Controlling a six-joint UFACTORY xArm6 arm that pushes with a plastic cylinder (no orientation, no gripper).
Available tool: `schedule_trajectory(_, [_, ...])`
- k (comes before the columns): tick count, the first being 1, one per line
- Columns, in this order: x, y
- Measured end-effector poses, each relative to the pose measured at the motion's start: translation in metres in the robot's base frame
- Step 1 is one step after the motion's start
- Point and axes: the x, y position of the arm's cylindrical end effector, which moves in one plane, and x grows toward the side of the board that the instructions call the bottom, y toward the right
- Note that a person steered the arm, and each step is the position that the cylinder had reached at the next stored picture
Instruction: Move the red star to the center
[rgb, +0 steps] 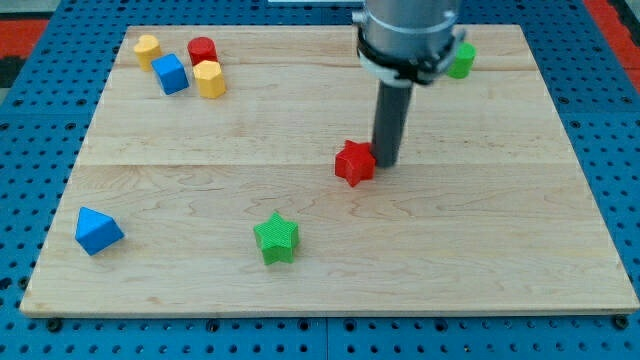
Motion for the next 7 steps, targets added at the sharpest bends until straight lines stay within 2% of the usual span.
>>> schedule_trajectory(1, [0.004, -0.005])
schedule_trajectory(2, [0.055, -0.013])
schedule_trajectory(3, [0.007, -0.047])
schedule_trajectory(5, [0.086, -0.01])
schedule_trajectory(6, [0.086, -0.063])
schedule_trajectory(7, [0.06, -0.092])
